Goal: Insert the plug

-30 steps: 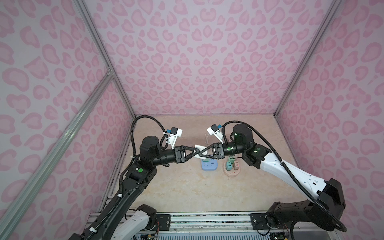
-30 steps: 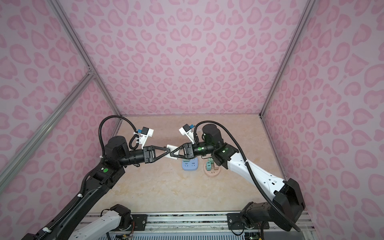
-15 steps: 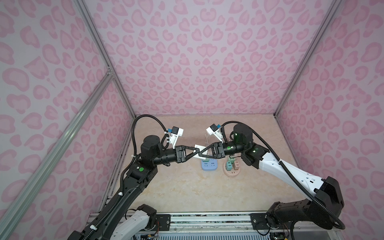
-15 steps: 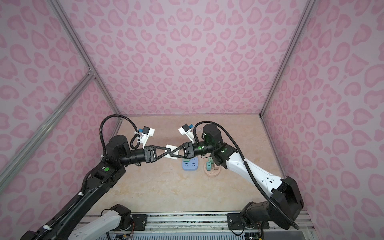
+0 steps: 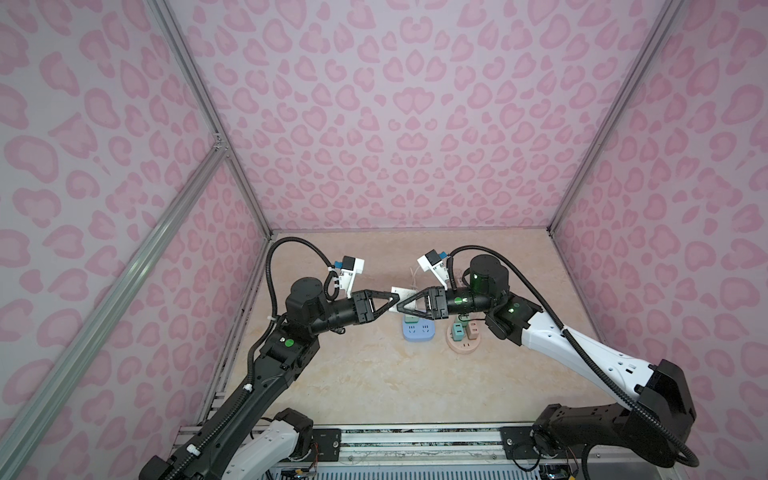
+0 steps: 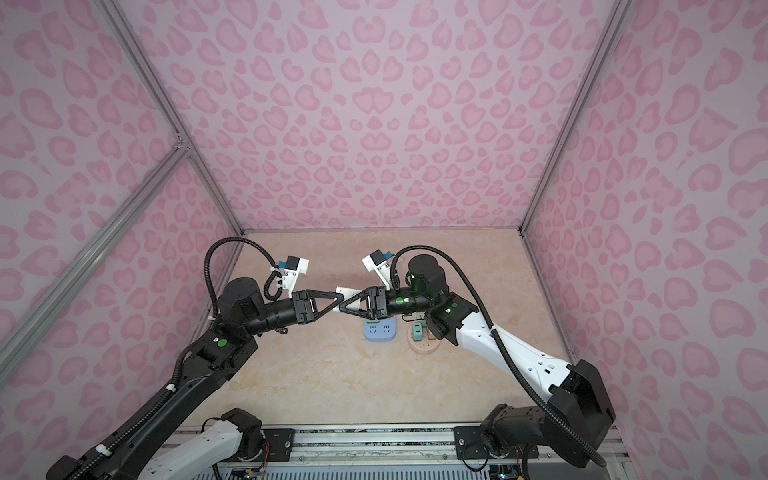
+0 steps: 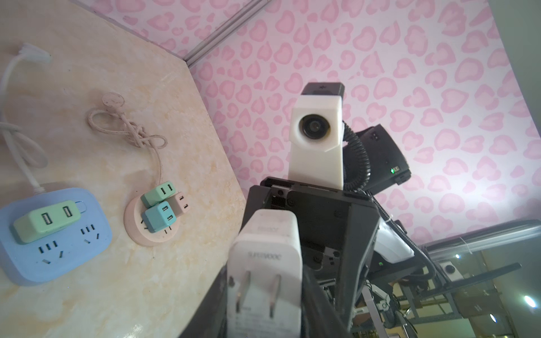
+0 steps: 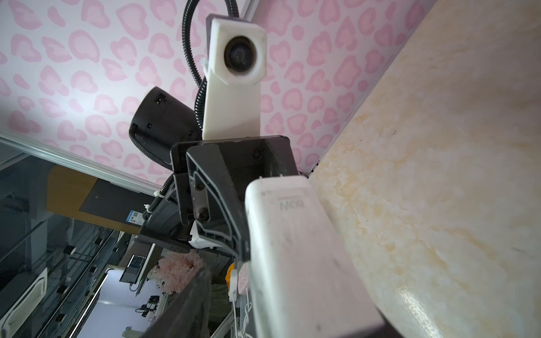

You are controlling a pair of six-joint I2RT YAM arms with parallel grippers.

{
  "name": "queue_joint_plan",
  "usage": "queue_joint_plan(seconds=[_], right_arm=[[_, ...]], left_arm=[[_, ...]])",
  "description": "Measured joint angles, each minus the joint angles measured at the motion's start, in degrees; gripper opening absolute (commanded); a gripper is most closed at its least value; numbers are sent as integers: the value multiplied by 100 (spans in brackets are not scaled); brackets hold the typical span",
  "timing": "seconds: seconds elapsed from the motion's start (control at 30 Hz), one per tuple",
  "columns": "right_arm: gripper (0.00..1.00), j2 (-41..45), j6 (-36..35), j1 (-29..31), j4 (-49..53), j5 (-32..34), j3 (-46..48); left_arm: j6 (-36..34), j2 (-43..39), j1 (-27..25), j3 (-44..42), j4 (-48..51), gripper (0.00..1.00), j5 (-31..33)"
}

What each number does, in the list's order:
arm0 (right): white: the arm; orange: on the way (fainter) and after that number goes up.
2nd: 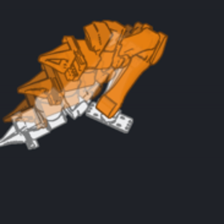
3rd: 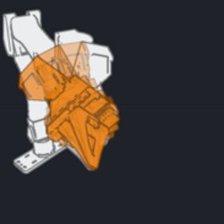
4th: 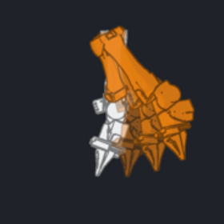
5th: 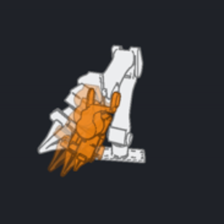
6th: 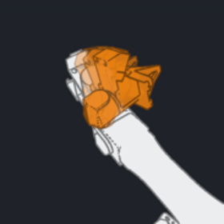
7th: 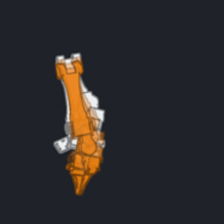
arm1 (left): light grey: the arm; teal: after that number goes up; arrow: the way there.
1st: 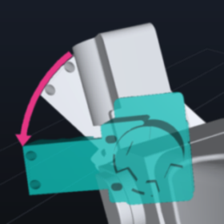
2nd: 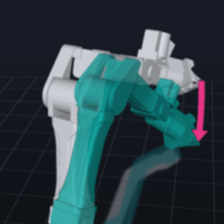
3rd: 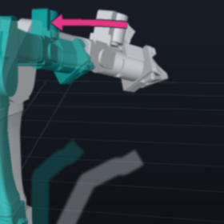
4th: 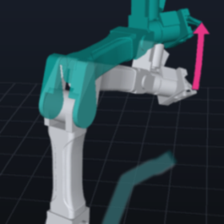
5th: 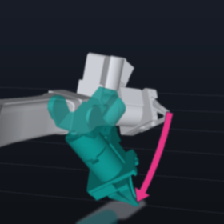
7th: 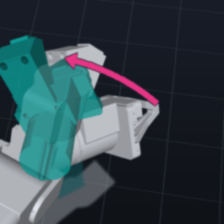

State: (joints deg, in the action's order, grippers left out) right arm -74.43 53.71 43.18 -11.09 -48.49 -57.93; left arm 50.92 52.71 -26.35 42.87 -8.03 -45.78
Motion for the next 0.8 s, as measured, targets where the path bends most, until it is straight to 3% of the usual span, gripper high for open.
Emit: queue_joint_plan(seconds=[0.17, 0.27, 0.5, 0.8], right_arm=[[68, 422, 109, -127, -205, 691, 334], [53, 577, 297, -260, -535, 1010, 555], [52, 396, 909, -485, -1386, 1486, 763], [52, -254, 1980, -531, -3198, 1497, 951]], left_arm=[[634, -92, 9, -455, -621, 3, 767], [1141, -87, 13, -682, -979, 3, 1141], [1958, 52, -74, -713, -1921, 3, 1346], [2133, 90, -234, -621, -2212, 4, 1379]])
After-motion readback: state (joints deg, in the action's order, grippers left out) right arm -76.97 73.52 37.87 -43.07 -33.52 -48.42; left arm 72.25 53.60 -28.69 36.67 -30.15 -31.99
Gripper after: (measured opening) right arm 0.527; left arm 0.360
